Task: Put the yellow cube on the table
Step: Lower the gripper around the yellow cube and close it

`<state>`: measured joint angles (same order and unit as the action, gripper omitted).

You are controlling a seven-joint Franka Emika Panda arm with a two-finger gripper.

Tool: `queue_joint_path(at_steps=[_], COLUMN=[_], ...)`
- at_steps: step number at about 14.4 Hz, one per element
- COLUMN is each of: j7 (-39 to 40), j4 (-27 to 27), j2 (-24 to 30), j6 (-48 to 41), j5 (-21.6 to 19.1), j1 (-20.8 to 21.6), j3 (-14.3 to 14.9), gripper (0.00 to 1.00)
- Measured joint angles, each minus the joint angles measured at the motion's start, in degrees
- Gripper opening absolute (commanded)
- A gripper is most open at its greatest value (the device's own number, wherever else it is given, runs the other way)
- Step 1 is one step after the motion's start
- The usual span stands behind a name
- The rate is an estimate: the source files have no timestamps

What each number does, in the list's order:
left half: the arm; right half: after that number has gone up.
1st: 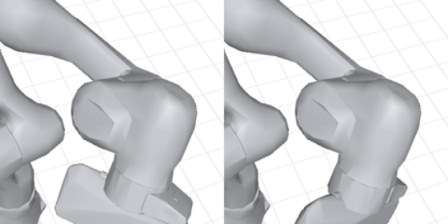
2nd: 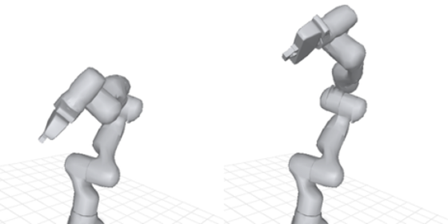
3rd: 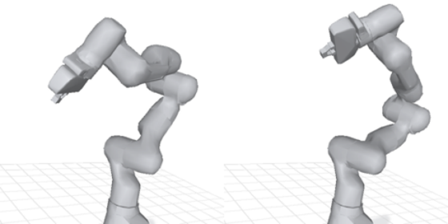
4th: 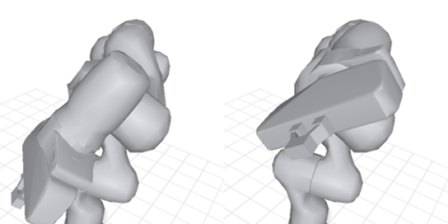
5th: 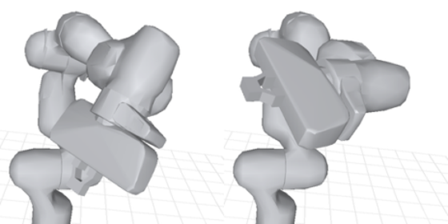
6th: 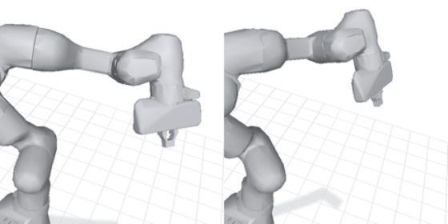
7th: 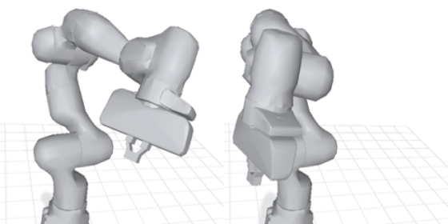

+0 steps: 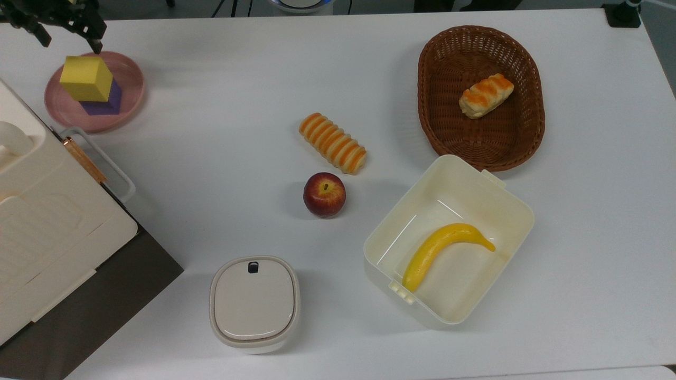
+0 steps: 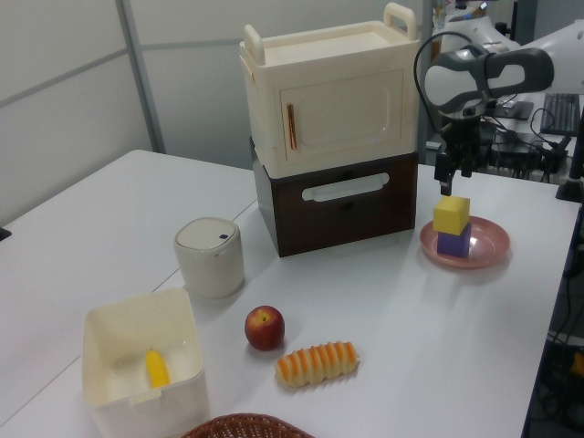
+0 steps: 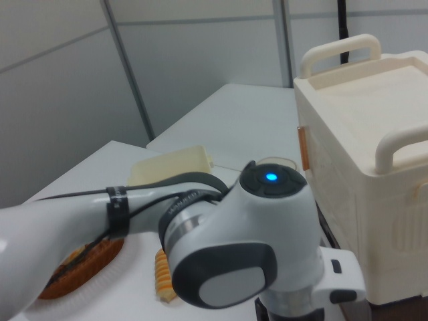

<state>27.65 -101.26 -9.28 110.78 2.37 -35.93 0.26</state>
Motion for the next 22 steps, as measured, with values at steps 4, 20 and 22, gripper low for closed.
queue_joint_path(at_steps=[4, 20, 22], j7=[-0.01, 1.16, 1.17], j4=[-0.01, -1.11, -1.11], j2=[-2.08, -6.14, -6.54], j6=[1.58, 3.91, 4.03], j5=[0.0, 0.79, 0.85], j1=[-0.59, -0.2, 0.21], j3=[0.02, -0.37, -0.43], gripper=[1.0, 0.65, 0.45])
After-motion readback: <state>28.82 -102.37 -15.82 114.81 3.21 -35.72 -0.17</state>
